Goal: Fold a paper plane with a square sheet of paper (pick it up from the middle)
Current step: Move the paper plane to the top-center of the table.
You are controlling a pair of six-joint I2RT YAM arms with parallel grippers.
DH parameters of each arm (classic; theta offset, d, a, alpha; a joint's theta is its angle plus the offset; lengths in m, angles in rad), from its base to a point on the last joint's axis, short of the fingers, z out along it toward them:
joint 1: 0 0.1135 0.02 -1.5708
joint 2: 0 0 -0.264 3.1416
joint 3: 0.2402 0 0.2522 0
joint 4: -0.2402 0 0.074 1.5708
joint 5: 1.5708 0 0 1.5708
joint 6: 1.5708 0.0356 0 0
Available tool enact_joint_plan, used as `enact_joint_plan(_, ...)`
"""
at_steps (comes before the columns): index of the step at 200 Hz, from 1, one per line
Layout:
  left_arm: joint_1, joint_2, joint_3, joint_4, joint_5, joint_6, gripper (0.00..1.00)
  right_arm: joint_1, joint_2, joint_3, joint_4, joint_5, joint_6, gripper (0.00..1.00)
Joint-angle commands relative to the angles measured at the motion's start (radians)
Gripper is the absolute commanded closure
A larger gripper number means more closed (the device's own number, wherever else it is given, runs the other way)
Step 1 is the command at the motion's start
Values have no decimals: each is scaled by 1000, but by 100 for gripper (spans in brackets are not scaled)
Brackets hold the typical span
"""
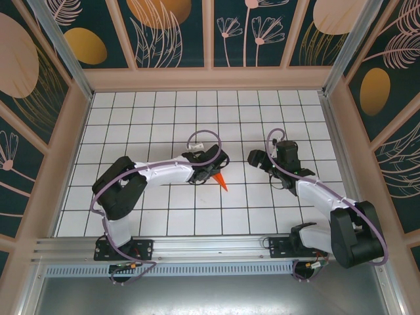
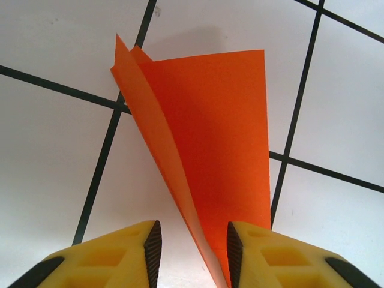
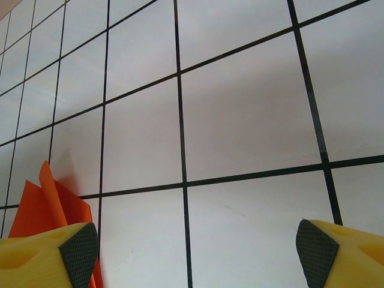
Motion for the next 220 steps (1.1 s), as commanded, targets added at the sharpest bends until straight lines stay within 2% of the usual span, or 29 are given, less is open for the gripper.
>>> enact_joint_plan(1, -8, -19, -21, 32, -8, -26, 67, -6, 0, -15, 25, -20, -5, 12)
enact_joint_plan(30, -7, -20, -37, 52, -18, -37, 81, -7, 8, -15, 29, -23, -4, 13)
enact_joint_plan(62, -8, -37, -7, 55, -100, 29, 100, -10, -20, -24, 44, -34, -27, 15)
enact_joint_plan(85, -6, -84, -8, 154, -114, 121, 100, -19, -54, -19, 57, -84, -21, 15)
enact_joint_plan(121, 5, -193, -121, 430, -10, 243, 100, -18, -99, -10, 75, -171, 59, 19)
enact_joint_plan(139, 40, -215, -223, 566, 76, 244, 100, -16, -114, -8, 98, -226, 90, 22)
enact_joint_plan(157, 79, -208, -330, 740, 195, 216, 100, 5, -115, 9, 97, -251, 101, 29)
enact_joint_plan(187, 103, -157, -448, 985, 338, 177, 100, 102, -91, 45, 68, -195, 85, 41)
enact_joint_plan(220, 118, -140, -534, 1132, 397, 127, 100, 246, 22, 119, 13, -48, 58, 55)
